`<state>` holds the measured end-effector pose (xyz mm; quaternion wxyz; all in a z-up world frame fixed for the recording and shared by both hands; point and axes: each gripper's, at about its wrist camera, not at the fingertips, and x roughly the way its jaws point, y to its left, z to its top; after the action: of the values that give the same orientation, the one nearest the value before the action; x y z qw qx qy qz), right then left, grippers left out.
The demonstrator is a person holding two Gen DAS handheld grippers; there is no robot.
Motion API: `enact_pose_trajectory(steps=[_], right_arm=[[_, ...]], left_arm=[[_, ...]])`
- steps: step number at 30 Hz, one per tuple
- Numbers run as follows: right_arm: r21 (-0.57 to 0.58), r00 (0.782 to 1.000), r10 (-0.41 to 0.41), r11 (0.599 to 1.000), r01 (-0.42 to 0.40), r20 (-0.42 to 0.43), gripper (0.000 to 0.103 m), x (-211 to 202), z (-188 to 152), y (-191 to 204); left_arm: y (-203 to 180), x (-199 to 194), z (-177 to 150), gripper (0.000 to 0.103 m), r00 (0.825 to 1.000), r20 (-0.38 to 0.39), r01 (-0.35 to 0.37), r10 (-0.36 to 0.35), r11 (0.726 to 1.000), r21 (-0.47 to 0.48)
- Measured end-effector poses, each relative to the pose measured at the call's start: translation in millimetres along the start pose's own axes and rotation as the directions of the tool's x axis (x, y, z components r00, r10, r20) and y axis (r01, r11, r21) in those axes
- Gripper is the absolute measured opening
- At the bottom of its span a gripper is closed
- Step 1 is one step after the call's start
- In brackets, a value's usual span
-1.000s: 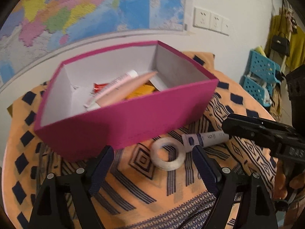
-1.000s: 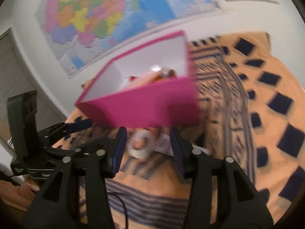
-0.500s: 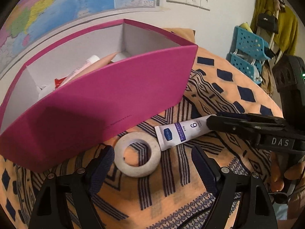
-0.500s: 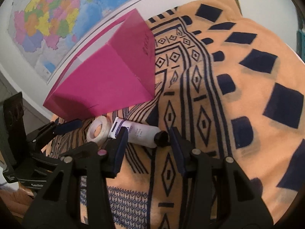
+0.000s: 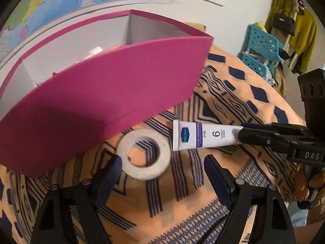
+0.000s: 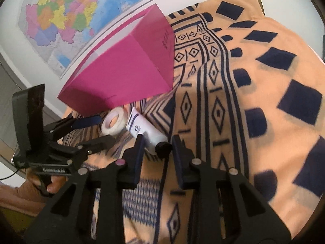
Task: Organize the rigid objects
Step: 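Withdraw the right gripper and lower it to the white purple-labelled tube, then grasp the white purple-labelled tube by its cap end and lift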
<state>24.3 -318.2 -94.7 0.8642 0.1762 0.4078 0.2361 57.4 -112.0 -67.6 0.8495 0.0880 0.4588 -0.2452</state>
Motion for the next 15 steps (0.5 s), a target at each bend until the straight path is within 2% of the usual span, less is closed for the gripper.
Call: enact_pose_trajectory(steps=[6, 9, 12, 15], right_arm=[[0.016, 0.999, 0.052, 0.999, -0.052, -0.015, 0.027, -18, -14, -4], [0.026, 0.999, 0.038, 0.999, -0.037, -0.026, 0.026, -19, -20, -9], [0.071, 1.0, 0.015, 0.997, -0.016, 0.005, 0.026, -27, -20, -23], [0.096, 0.999, -0.04, 0.995, 0.037, 0.037, 0.026, -37, -17, -34]], left_arm=[[-14, -4, -4, 0.084, 0.996, -0.007, 0.088, -0.088, 0.995, 0.036], [-23, -4, -1, 0.084, 0.993, -0.007, 0.116, -0.116, 0.991, 0.059], [-31, -3, 2, 0.084, 0.991, -0.016, 0.131, -0.131, 0.988, 0.084], [-37, 3, 7, 0.084, 0.991, -0.028, 0.136, -0.134, 0.986, 0.098]])
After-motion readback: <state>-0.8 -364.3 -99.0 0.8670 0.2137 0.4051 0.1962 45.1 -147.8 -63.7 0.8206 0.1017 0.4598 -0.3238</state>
